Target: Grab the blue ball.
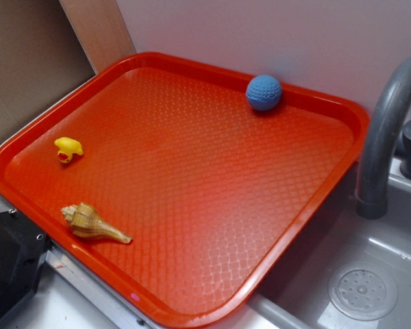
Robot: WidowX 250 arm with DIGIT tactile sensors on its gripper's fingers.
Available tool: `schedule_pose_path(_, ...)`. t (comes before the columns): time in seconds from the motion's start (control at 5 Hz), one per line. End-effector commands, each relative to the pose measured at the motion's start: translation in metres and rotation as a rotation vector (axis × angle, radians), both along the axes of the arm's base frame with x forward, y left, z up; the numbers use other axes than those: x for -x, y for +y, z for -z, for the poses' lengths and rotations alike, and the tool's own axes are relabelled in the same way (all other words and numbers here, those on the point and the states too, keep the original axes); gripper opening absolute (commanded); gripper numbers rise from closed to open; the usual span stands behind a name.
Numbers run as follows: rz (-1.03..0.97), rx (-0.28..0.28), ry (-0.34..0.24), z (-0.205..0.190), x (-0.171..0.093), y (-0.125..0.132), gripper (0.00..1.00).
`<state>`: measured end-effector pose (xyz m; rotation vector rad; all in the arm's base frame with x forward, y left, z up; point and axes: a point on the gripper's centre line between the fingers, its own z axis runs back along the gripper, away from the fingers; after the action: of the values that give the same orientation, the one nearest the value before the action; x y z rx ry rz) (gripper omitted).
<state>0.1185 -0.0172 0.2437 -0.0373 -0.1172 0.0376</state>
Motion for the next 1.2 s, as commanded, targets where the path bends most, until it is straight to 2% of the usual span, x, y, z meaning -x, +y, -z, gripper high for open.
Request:
schedule_pose_path(0.0, 0.000, 0.000, 0.000, 0.000, 0.000, 0.000, 1.00)
schedule_pose_path(0.2, 0.006, -0.123, -0.076, 0.041, -0.050, 0.006, 1.00)
schedule_pose_path(0.4, 0.088, -0.122, -0.089, 0.067, -0.092, 0.005, 1.00)
schedule_pose_path(0.6, 0.151, -0.105, -0.123, 0.063, -0.102, 0.004, 1.00)
schedule_pose_path(1.0, 0.151, -0.105, -0.123, 0.063, -0.102, 0.004, 1.00)
